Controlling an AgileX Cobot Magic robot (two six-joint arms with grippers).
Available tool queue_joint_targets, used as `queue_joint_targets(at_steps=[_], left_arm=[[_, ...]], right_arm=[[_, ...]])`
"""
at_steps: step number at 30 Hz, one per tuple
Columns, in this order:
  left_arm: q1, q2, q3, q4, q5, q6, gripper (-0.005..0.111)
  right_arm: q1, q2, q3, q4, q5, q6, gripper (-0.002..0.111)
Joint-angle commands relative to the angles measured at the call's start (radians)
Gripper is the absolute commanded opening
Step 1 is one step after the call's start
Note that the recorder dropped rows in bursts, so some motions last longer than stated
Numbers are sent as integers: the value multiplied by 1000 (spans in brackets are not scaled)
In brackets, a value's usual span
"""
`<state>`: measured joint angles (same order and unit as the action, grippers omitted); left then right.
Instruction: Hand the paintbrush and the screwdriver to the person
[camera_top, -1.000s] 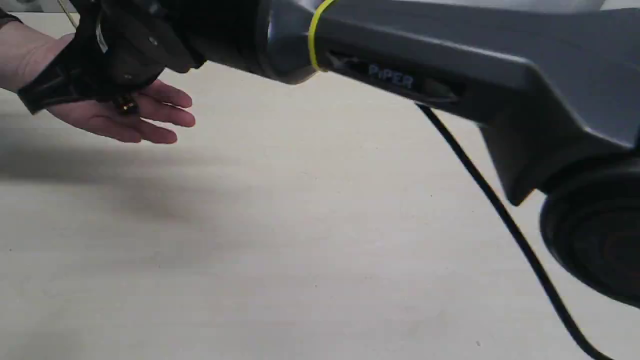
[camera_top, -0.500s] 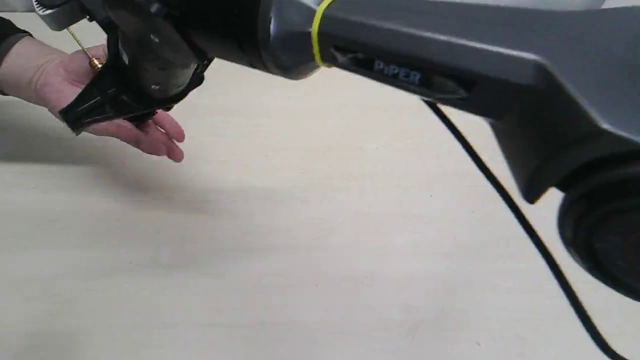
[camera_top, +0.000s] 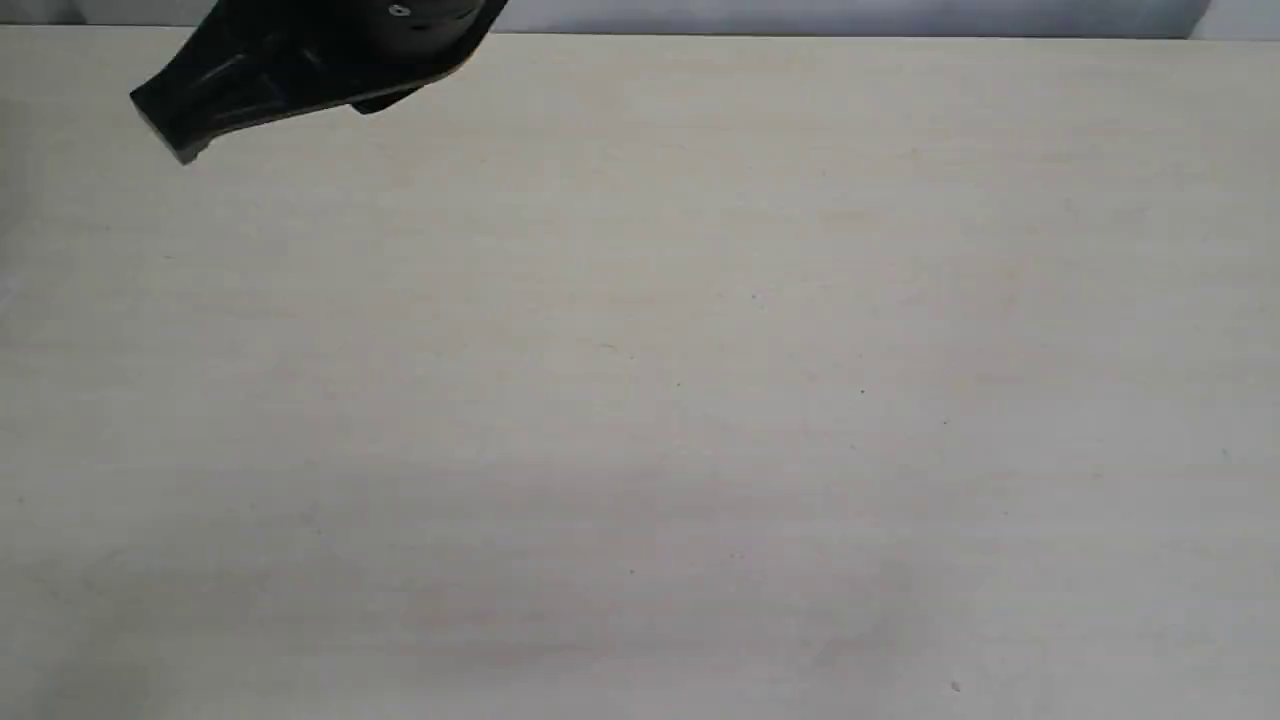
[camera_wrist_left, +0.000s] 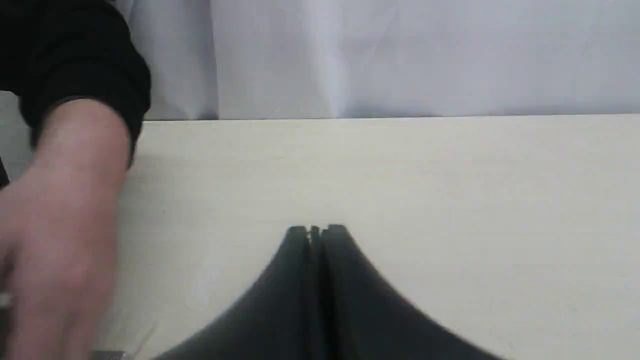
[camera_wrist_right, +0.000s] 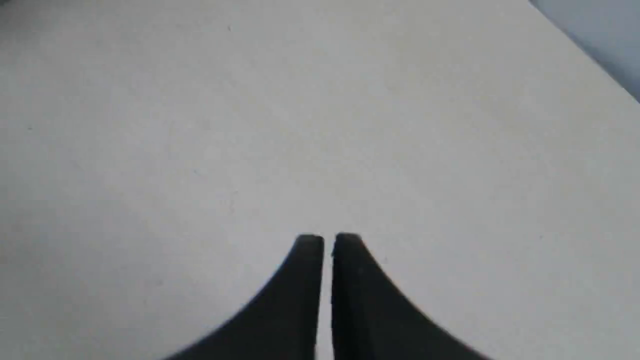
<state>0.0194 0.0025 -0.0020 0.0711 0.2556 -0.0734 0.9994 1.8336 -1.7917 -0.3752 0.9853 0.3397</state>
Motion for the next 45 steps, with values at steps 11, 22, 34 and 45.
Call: queue_joint_targets(at_steps=[11,22,34,45], left_arm=[[-8,-2,2,-4,-6,-2,0],[-8,-2,2,-4,-6,-2,0],[-8,-2,2,0,-6,-2,0],[-8,-2,2,-2,-6,-2,0]], right_arm=[[204,-457,554,-457,-82,436,5],[353,-961,941,-473,21,615,5],[353,-1379,1183,-235,19,772,5],[282,-1574,1200,-373,16,755,5]])
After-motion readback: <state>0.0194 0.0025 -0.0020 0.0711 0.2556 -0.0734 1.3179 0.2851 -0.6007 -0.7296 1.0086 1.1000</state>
